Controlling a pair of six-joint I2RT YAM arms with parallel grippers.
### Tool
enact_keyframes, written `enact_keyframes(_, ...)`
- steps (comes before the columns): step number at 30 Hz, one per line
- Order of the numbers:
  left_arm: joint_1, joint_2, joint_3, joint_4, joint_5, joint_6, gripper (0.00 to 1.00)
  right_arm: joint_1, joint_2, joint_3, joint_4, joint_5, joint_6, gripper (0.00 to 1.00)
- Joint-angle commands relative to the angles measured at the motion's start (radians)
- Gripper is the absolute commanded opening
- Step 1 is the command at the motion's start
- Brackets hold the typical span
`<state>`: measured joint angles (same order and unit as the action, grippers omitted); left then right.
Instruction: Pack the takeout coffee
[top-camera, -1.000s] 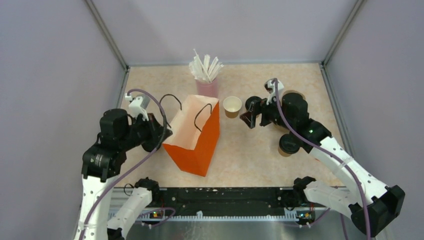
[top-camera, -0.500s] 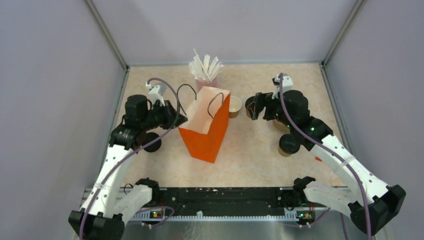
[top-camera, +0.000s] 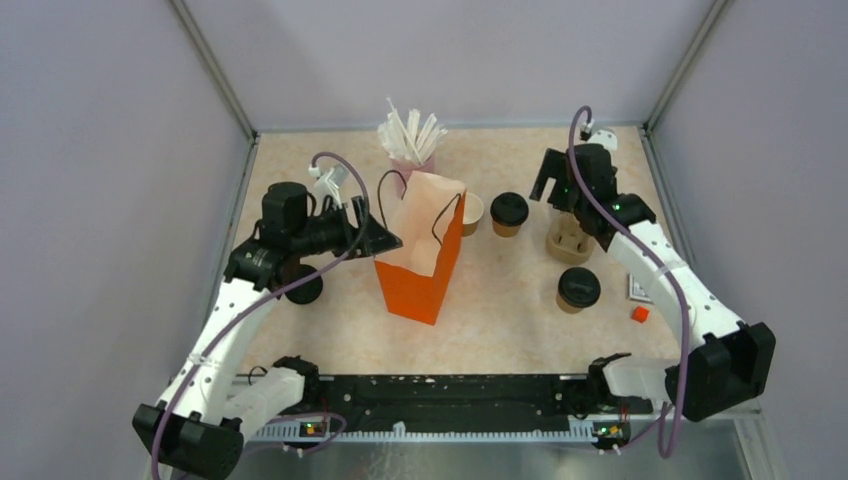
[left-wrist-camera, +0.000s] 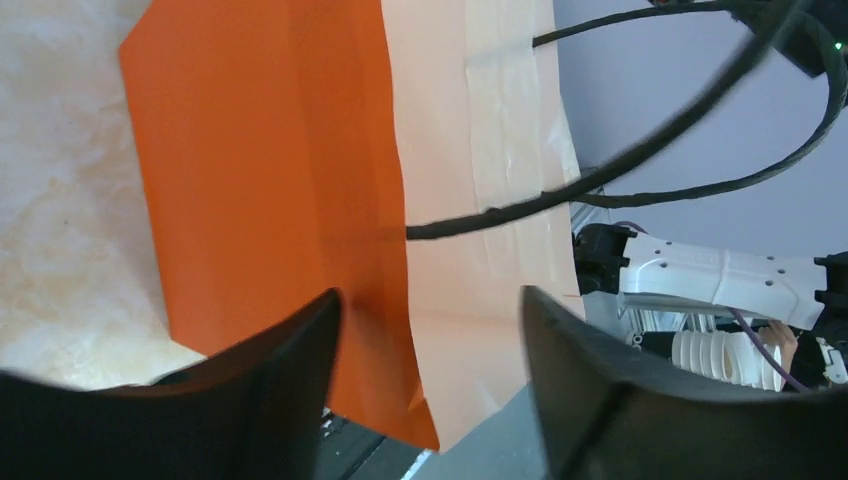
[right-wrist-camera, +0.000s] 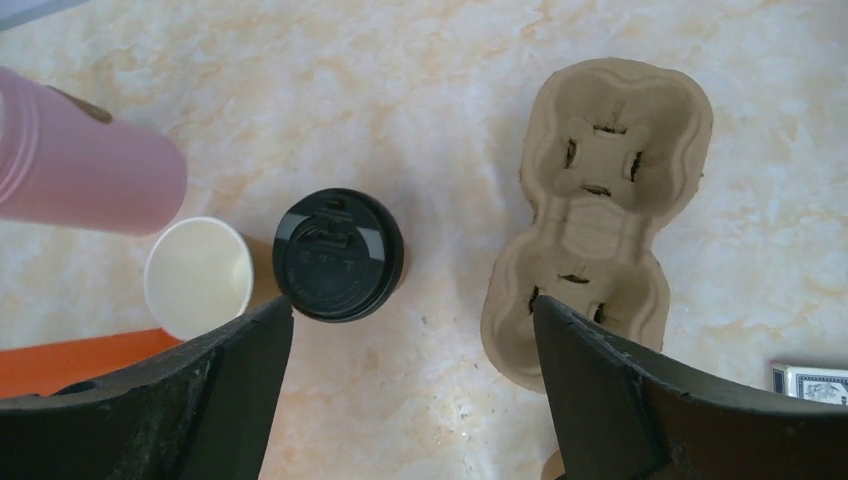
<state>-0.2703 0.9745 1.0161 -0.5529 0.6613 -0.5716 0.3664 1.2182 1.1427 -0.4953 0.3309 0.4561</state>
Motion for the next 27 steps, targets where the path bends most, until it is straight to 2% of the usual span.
enact_keyframes(1, -0.004, -0.042, 0.106, -0.134, -0.020, -0.019, 0.82, -0.060, 0.071, 0.124, -0.074, -0.003, 0.019, 0.86)
enact_keyframes(2, -0.004, -0.042, 0.132, -0.176, -0.038, -0.002, 0.95, -0.071, 0.090, 0.137, -0.084, -0.005, 0.010, 0.85)
enact_keyframes(3, -0.004, -0.040, 0.157, -0.210, -0.055, 0.017, 0.98, -0.084, 0.110, 0.147, -0.097, -0.001, 0.009, 0.85)
enact_keyframes(6, -0.004, -0.030, 0.252, -0.342, -0.128, 0.056, 0.99, -0.115, 0.167, 0.183, -0.124, -0.046, 0.011, 0.78)
enact_keyframes(11, -0.004, -0.047, 0.353, -0.440, -0.327, 0.120, 0.99, -0.134, 0.242, 0.193, -0.183, 0.011, 0.031, 0.67)
enact_keyframes(14, -0.004, -0.084, 0.347, -0.482, -0.473, 0.105, 0.99, -0.152, 0.254, 0.154, -0.158, 0.024, 0.020, 0.67)
enact_keyframes(19, -0.004, -0.096, 0.232, -0.506, -0.474, 0.165, 0.98, -0.202, 0.296, 0.144, -0.154, 0.018, -0.002, 0.67)
enact_keyframes(21, -0.004, -0.076, 0.200, -0.531, -0.526, 0.126, 0.89, -0.211, 0.317, 0.158, -0.161, 0.015, -0.028, 0.67)
enact_keyframes(22, -0.004, -0.074, 0.187, -0.523, -0.549, 0.121, 0.79, -0.214, 0.328, 0.163, -0.169, 0.022, -0.035, 0.67)
enact_keyframes(25, -0.003, -0.089, 0.134, -0.457, -0.609, 0.109, 0.60, -0.238, 0.351, 0.161, -0.169, -0.003, -0.039, 0.65)
enact_keyframes(27, -0.003, -0.078, 0.096, -0.418, -0.611, 0.087, 0.56, -0.251, 0.347, 0.151, -0.148, -0.027, -0.046, 0.64)
